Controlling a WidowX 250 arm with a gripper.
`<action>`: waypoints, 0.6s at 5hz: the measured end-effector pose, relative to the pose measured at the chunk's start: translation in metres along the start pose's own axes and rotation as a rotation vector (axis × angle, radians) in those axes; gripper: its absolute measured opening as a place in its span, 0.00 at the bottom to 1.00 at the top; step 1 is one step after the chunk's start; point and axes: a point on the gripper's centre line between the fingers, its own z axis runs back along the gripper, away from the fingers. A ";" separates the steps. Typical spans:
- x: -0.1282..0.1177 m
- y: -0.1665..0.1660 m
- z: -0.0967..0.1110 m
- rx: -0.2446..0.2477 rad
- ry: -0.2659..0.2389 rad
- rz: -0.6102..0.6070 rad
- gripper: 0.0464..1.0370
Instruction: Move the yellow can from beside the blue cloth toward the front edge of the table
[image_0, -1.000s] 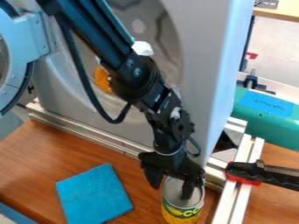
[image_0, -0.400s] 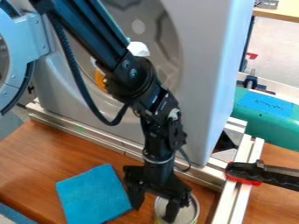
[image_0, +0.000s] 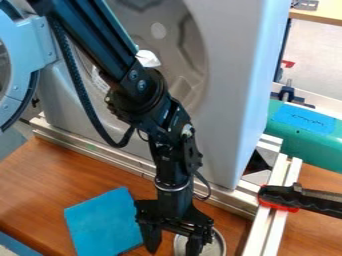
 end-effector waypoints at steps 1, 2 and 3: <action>-0.006 0.005 -0.002 -0.004 0.026 0.010 0.96; -0.026 0.011 -0.004 0.023 0.102 0.043 0.96; -0.040 0.017 -0.004 0.054 0.156 0.067 0.96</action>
